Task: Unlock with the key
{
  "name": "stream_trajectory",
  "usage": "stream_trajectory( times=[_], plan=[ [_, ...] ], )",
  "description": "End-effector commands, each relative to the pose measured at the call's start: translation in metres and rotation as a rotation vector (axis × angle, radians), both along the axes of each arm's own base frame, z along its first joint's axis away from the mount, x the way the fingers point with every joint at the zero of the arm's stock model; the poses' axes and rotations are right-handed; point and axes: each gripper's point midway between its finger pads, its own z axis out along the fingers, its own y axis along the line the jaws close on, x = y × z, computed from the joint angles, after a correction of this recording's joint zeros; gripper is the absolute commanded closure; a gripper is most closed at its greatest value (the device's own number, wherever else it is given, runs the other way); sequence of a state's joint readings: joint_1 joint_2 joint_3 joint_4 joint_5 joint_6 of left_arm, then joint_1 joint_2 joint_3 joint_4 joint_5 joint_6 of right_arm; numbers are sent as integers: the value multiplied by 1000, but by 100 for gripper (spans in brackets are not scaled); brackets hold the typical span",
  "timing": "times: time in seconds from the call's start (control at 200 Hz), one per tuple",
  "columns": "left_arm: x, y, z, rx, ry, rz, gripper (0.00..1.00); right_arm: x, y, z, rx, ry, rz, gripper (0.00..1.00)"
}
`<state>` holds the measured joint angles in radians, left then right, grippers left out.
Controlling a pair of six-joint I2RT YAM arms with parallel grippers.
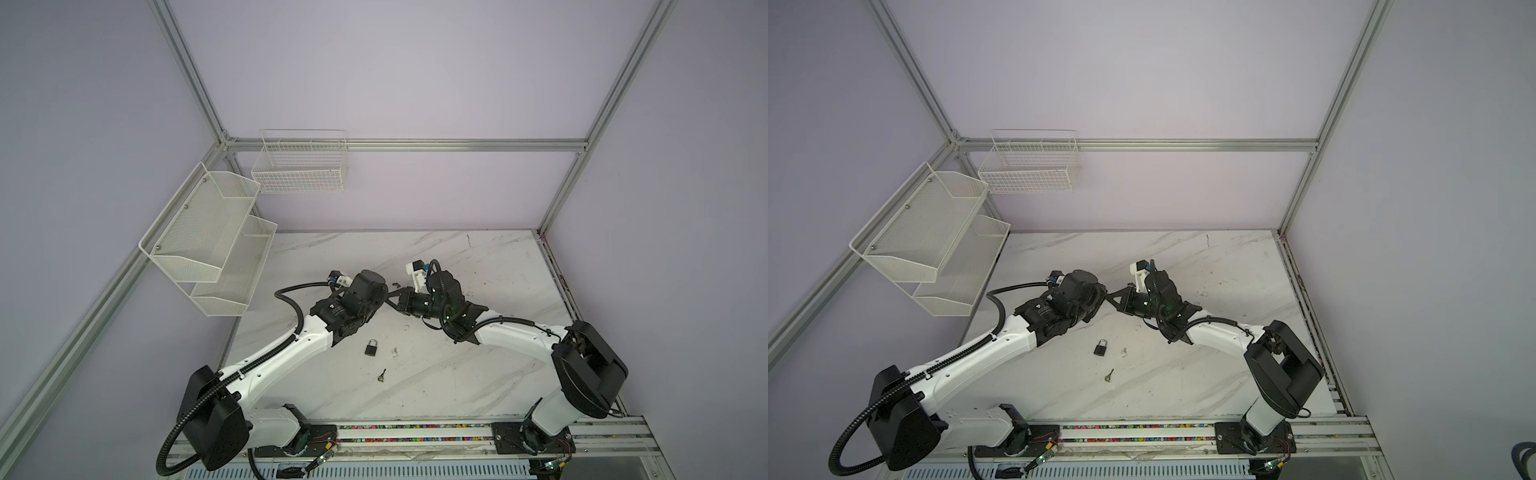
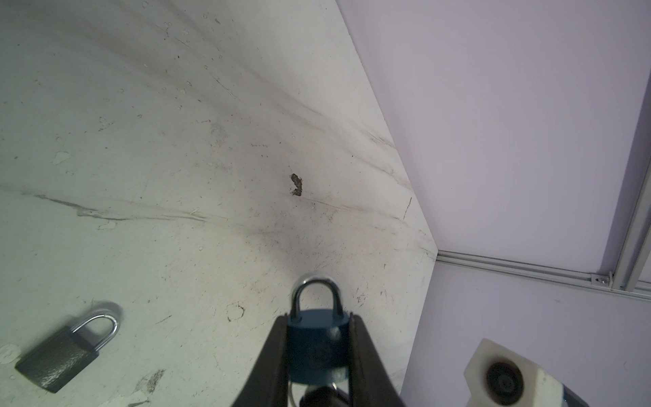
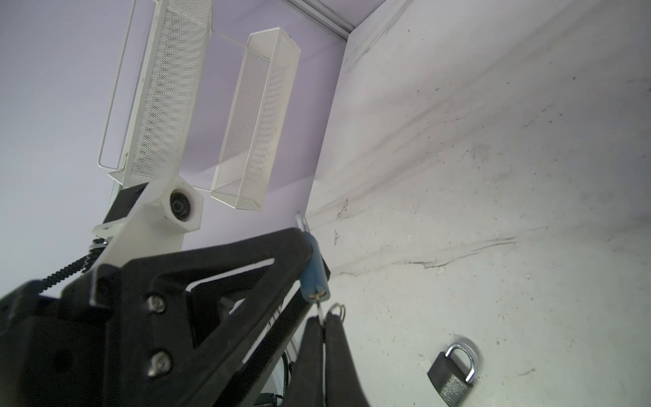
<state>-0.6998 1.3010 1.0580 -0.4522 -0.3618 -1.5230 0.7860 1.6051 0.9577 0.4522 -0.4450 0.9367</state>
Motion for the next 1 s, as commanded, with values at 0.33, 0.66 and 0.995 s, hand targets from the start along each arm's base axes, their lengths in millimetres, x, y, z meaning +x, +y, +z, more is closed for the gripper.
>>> stream_trajectory(
  times=[0.33,0.66,0.995],
  plan=[
    [-4,-48,67,-259,-162,-148,100,-9,15,48,194,67,91,100],
    [-5,-51,74,-305,-182,-156,100,-10,14,54,276,187,96,100],
    [-3,-50,77,-317,-195,-140,100,-13,14,47,311,275,99,100]
  ],
)
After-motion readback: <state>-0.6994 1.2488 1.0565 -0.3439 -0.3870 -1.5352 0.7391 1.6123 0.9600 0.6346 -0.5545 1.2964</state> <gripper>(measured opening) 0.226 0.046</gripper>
